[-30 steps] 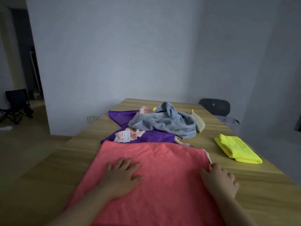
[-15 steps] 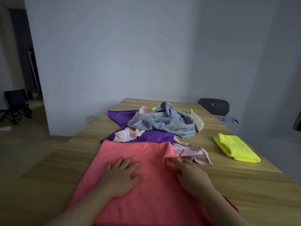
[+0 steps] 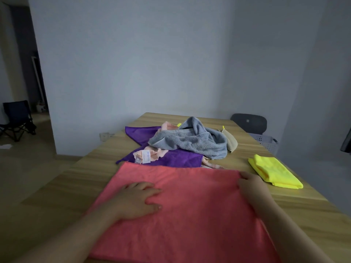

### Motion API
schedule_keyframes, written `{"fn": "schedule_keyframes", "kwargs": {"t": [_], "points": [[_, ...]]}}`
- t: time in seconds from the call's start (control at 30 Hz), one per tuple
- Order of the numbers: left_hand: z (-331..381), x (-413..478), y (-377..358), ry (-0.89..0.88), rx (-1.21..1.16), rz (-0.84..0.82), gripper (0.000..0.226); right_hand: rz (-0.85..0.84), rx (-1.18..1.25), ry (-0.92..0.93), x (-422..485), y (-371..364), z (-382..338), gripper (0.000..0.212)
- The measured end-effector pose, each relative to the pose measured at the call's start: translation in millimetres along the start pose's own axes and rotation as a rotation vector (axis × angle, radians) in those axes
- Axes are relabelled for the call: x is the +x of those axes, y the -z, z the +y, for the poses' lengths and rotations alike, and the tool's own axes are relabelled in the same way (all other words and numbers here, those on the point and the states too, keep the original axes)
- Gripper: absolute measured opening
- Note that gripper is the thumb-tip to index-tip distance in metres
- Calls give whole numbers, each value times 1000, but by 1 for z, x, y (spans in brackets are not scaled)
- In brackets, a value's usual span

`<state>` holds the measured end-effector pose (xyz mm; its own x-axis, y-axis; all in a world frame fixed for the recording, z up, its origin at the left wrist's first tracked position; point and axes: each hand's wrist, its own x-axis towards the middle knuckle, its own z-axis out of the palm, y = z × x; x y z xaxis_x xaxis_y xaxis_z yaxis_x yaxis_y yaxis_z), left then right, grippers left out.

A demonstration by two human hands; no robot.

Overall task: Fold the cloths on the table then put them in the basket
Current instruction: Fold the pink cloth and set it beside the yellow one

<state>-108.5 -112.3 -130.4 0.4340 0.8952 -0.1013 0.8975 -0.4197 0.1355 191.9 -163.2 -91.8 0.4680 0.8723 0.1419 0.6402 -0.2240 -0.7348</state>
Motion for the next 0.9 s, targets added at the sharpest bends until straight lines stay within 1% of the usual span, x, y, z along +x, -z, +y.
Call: {"fn": "schedule_keyframes", "kwargs": {"t": [0.07,0.1,0.13,0.17,0.2,0.27,0.3,0.33,0.37,0.43,0.47,0.5,0.53,0.57,0.6,0.67,0.73,0.8,0.9], "points": [[-2,5,10,-17,-58,-3,48,-53,83,-80,2,8,3,23],[0,9,14,-14,-70,52,44,-78,142,-125,2,10,2,16],[3,13,14,-2,-58,127,44,-101,206,-172,2,11,2,16],[8,16,12,16,-47,189,47,-115,262,-207,2,10,2,21],[13,19,7,30,-52,212,53,-121,278,-226,3,8,2,25],[23,22,-7,34,-39,149,62,-121,215,-210,5,0,3,25],[26,23,-15,44,-4,105,64,-119,168,-168,5,-4,2,21],[28,24,-20,58,24,82,64,-112,114,-102,5,-8,1,13],[27,25,-22,66,38,79,64,-97,82,-10,4,-10,-3,5],[27,26,-23,67,43,86,63,-55,76,197,5,-12,-9,34],[26,26,-23,68,44,90,62,-34,97,268,6,-12,-13,44],[27,26,-23,68,47,91,62,5,85,319,8,-12,-15,50],[27,26,-23,69,49,91,61,40,33,324,11,-11,-14,53],[27,25,-23,74,53,86,62,63,-34,294,15,-12,-11,54],[26,25,-23,80,57,78,62,68,-98,214,17,-11,-7,53],[27,25,-23,91,63,65,63,41,-115,-10,21,-9,8,50],[29,26,-24,105,59,63,65,-6,-112,-153,19,-7,22,52],[35,29,-25,122,49,66,65,-16,-146,-208,16,-4,30,48],[44,35,-26,145,39,72,67,-33,-152,-208,11,1,32,39]]}}
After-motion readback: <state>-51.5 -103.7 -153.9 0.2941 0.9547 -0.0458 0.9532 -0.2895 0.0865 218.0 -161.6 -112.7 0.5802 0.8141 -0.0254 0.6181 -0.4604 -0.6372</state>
